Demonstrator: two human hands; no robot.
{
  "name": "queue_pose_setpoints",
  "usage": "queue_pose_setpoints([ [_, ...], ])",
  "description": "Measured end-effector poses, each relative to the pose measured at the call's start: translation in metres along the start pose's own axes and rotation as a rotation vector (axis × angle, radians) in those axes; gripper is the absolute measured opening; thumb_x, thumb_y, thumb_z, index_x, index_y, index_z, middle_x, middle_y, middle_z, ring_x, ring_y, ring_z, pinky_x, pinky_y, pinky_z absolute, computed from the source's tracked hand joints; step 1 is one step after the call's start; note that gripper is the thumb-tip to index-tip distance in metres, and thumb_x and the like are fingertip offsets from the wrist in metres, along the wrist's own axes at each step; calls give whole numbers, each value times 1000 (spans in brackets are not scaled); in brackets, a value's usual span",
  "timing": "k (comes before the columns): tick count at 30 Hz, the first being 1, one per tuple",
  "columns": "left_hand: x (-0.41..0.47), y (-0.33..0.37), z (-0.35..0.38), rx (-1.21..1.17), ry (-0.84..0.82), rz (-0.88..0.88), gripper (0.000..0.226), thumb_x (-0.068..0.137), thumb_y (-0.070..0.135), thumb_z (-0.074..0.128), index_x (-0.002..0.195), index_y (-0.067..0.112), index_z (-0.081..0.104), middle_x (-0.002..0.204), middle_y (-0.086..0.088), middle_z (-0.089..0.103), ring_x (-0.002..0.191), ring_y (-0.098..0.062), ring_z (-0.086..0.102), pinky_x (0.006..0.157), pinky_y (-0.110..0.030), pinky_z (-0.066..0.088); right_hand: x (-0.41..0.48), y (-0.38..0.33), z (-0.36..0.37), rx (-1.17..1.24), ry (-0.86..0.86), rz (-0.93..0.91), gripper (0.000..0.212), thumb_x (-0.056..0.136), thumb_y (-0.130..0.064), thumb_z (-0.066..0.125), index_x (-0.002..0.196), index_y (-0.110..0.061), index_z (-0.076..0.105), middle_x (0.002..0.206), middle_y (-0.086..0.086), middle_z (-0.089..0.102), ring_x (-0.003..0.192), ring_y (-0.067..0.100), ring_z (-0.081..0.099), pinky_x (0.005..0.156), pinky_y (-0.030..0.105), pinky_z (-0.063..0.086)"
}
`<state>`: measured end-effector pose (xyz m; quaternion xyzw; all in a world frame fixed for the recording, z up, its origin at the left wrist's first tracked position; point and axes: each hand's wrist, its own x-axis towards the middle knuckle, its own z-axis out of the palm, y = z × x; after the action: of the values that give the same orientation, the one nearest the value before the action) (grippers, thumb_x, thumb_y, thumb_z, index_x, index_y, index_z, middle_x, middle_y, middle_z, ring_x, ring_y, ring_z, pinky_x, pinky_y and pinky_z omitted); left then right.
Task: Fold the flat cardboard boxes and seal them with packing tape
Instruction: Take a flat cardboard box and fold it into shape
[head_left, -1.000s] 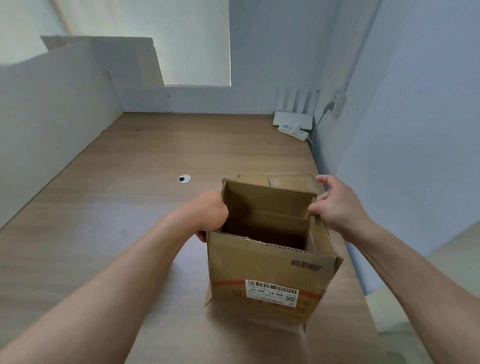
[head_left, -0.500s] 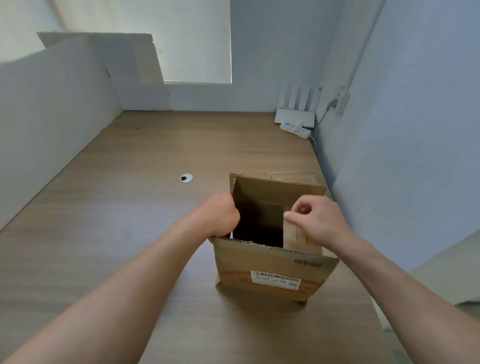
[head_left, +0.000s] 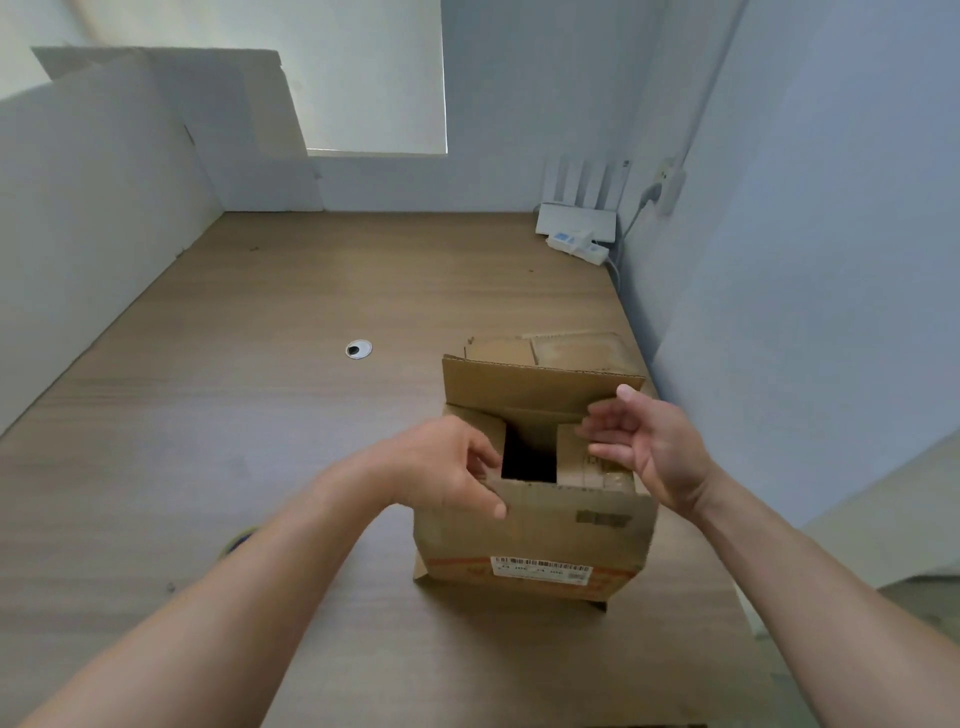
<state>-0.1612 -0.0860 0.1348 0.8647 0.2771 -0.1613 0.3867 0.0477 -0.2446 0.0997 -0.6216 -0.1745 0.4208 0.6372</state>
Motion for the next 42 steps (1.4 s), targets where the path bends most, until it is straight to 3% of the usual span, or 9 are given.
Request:
queue_pose_setpoints([
  [3,11,-12,14,18,442,-77,51,64,49,87,101,25,62,99,11,61,91,-14,61,80,-36,54,-5,6,2,23,48,-75,40,99,-43,52,104,-4,59,81,13,67,81,32,70,64,32,59],
  [6,16,-6,33,127,640,-56,72,67,50,85,122,28,44,120,8,42,99,-17,51,81,-33,44,-7,14,3,-117,256,-268,60,81,-65,64,109,-14,52,80,6,59,67,19,57,55,27,50],
  [13,23,-31,56,-359,673,-24,143,60,41,93,157,32,-11,159,15,-2,149,-13,9,118,-32,18,-5,22,10,-312,385,-120,75,93,-73,38,128,-12,63,123,6,66,117,22,59,106,45,46],
  [17,25,-38,58,-467,620,10,132,61,35,94,156,41,3,163,12,4,148,-19,20,121,-44,26,-13,14,10,-6,270,-17,18,90,-28,58,92,-17,72,95,0,73,96,17,63,72,35,48],
  [20,25,-45,59,-577,611,23,93,72,27,88,148,39,36,157,9,25,138,-11,34,114,-29,30,-22,33,4,-88,282,-40,23,81,10,54,86,-10,65,85,4,66,82,20,58,60,29,49],
  [24,31,-59,91,-510,525,-16,7,96,35,62,102,39,65,145,2,45,139,-15,38,113,-34,33,-33,86,2,-425,206,-18,18,90,-7,67,101,-17,57,97,0,63,84,17,62,67,19,49],
  [29,31,-74,125,-389,555,-15,31,101,17,53,131,26,53,128,16,50,117,-4,48,97,-18,38,-33,125,-4,-625,233,-125,20,93,-18,68,107,-20,53,101,-11,58,95,-2,54,77,3,37],
  [36,33,-70,129,-422,673,-124,37,102,23,50,139,24,47,134,14,47,115,-1,42,98,-19,33,4,109,-4,-767,90,-197,11,99,-26,59,107,-21,53,97,-9,59,91,12,58,82,31,47],
  [42,35,-73,123,-438,636,-166,47,105,21,43,151,27,36,165,0,17,152,-14,13,119,-23,11,24,103,7,-828,60,-246,9,101,-27,54,108,-22,50,100,-8,59,96,14,57,82,34,46],
])
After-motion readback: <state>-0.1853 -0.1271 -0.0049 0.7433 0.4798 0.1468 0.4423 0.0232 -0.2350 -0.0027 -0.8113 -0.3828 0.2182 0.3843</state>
